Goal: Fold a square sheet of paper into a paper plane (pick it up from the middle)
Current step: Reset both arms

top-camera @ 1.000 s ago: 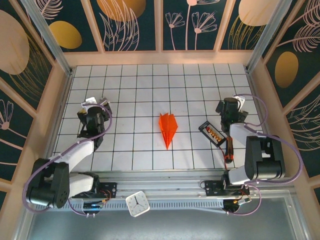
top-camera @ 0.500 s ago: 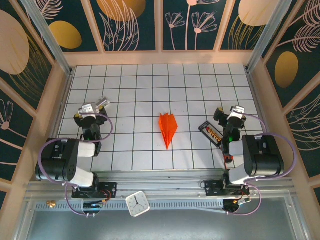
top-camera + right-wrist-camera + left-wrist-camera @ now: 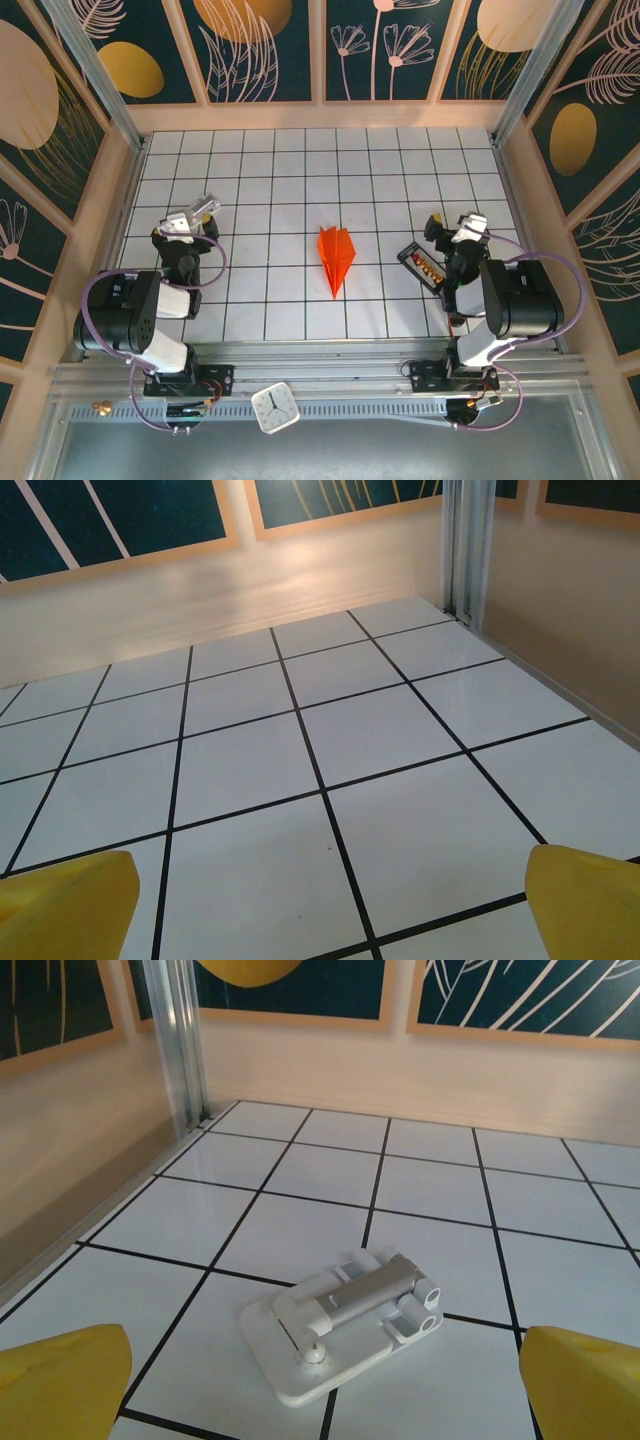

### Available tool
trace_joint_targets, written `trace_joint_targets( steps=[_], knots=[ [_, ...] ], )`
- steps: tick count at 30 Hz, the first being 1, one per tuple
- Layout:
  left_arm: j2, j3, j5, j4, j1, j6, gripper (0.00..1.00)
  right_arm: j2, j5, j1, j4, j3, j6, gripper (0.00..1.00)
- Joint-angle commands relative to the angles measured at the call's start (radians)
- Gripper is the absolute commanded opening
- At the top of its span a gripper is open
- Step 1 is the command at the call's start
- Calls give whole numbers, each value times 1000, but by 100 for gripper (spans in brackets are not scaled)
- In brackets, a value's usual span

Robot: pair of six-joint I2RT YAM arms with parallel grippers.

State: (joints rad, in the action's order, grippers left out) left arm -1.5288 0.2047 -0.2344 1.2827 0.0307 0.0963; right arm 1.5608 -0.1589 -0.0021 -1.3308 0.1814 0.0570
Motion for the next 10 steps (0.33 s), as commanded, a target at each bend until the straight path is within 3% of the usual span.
trace_joint_targets(
  steps=[1, 10],
  knots=[
    [8, -10, 24, 75, -8, -13, 99, 7, -18, 8, -51, 13, -22, 99],
    [9, -1, 29, 60, -7, -15, 99, 7, -18, 10, -54, 12, -25, 99]
  ],
)
